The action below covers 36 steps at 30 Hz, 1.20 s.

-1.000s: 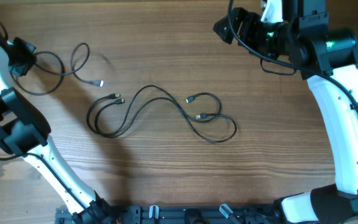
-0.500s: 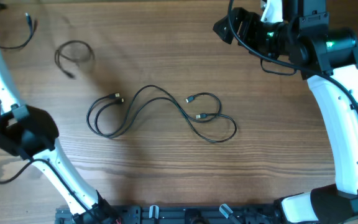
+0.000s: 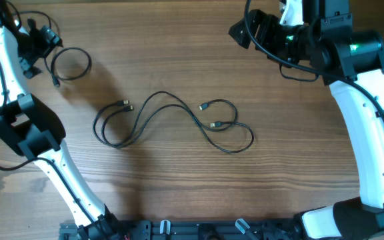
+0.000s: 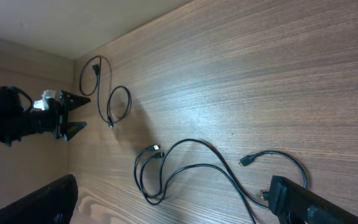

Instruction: Untangle cables

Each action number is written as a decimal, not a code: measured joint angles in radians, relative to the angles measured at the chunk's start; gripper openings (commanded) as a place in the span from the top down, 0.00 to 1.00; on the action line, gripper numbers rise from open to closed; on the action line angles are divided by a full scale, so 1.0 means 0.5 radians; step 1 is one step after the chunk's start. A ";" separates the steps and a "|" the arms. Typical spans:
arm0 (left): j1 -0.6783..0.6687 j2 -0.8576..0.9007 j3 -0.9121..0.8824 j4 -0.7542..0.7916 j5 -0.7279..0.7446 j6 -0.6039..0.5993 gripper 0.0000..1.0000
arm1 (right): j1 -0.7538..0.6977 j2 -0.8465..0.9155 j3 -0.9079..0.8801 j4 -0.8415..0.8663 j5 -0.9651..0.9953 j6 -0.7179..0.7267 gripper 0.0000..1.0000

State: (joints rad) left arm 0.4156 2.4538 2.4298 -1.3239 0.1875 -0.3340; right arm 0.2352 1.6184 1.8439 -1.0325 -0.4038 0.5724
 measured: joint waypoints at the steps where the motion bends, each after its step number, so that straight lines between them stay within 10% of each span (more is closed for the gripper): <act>1: -0.013 -0.001 -0.009 -0.024 0.000 0.001 0.00 | -0.001 0.000 0.000 0.000 -0.001 -0.004 0.00; 15: -0.145 0.001 -0.648 0.497 -0.417 -0.175 0.22 | 0.000 0.000 0.000 -0.074 -0.001 -0.058 0.00; 20: -0.137 -0.001 -0.707 0.605 -0.454 -0.247 0.93 | -0.001 0.000 0.000 -0.072 -0.001 -0.057 0.00; 23: -0.137 -0.012 -0.779 0.780 -0.472 -0.249 0.96 | -0.001 0.000 0.000 -0.072 -0.001 -0.057 0.00; 32: -0.129 -0.018 -0.716 1.366 -0.142 -0.247 0.90 | 0.000 0.000 0.000 -0.098 -0.001 -0.057 0.00; 36: -0.121 -0.024 -0.365 1.476 -0.003 -0.240 0.01 | -0.001 0.000 -0.001 -0.104 -0.001 -0.057 0.00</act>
State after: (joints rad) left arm 0.3550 2.4420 2.2475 -0.5861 0.1860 -0.4541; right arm 0.2348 1.6184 1.8435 -1.0843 -0.4042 0.5438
